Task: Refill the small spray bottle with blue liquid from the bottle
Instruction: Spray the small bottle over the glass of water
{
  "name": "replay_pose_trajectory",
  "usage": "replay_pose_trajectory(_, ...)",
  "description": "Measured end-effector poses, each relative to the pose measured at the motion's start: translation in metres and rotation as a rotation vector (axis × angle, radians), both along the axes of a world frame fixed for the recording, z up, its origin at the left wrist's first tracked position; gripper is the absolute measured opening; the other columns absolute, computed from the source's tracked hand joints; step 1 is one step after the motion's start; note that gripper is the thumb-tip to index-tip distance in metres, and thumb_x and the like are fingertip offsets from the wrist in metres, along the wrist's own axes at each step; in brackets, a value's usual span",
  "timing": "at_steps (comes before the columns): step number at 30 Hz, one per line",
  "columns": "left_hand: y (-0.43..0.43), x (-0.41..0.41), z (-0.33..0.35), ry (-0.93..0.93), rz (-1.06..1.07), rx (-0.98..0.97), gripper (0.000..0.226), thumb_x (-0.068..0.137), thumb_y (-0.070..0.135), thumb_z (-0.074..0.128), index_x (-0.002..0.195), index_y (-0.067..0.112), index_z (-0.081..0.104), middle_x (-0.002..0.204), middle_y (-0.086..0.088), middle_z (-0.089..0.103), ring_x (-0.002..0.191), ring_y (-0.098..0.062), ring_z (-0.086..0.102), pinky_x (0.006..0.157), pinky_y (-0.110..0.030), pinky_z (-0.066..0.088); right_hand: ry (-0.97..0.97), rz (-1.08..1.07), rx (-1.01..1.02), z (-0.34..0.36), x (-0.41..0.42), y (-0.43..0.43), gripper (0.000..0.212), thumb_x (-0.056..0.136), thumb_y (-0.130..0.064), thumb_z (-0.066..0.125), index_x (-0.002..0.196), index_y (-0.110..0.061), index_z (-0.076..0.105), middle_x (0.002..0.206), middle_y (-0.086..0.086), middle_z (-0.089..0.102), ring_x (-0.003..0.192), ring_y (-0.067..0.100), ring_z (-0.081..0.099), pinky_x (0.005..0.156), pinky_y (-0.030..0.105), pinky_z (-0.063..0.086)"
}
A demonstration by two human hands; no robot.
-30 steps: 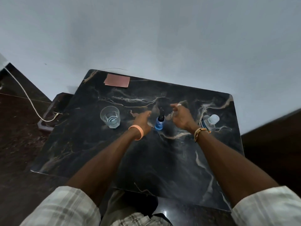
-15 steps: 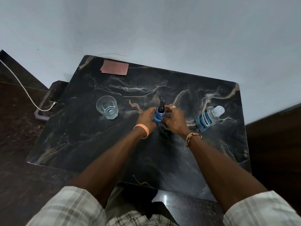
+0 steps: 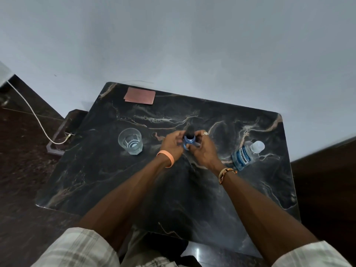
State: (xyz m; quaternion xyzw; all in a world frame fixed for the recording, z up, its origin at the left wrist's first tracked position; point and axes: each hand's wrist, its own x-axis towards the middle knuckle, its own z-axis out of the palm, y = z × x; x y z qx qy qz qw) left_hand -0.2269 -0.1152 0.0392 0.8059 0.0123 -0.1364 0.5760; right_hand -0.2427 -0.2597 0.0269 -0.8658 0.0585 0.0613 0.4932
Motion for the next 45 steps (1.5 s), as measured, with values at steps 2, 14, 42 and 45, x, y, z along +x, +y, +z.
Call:
replay_pose_trajectory(2,0.006,0.012,0.016,-0.045,0.034,-0.066,0.058,0.069,-0.027,0.054,0.118,0.003,0.061,0.111,-0.009,0.066,0.101,-0.021,0.063,0.082,-0.018,0.052,-0.05,0.011,0.05,0.017,0.009,0.003,0.038,0.082,-0.028,0.077,0.108,-0.03,0.049,0.105,-0.013,0.063,0.096,0.005,0.063,0.085,0.03,0.055)
replay_pose_trajectory(14,0.033,0.038,0.121,-0.172,0.081,-0.385,0.072,0.066,-0.013,0.077,0.13,0.01,0.053,0.126,-0.009,0.062,0.11,-0.026,0.064,0.082,-0.041,0.058,-0.411,-0.041,0.136,0.132,0.051,0.043,0.067,0.081,-0.038,0.079,0.136,-0.029,0.043,0.118,-0.007,0.059,0.1,0.005,0.061,0.076,0.01,0.053)
replay_pose_trajectory(42,0.195,0.026,0.111,-0.393,0.059,0.37,0.094,0.067,0.066,0.069,0.143,0.02,0.039,0.148,-0.006,0.041,0.132,-0.02,0.043,0.106,-0.039,0.041,-0.935,0.258,0.004,0.204,0.056,0.133,0.081,0.081,-0.006,0.062,0.152,-0.004,0.025,0.137,0.008,0.047,0.093,0.017,0.06,0.073,0.031,0.058)
replay_pose_trajectory(45,0.21,0.015,0.074,-0.26,0.031,0.422,0.109,0.059,0.066,0.078,0.147,0.023,0.03,0.156,-0.004,0.027,0.141,-0.024,0.03,0.112,-0.042,0.03,-0.872,0.33,-0.072,0.184,0.053,0.145,0.086,0.08,-0.004,0.061,0.153,-0.015,0.018,0.114,0.008,0.053,0.088,0.01,0.053,0.068,0.023,0.055)
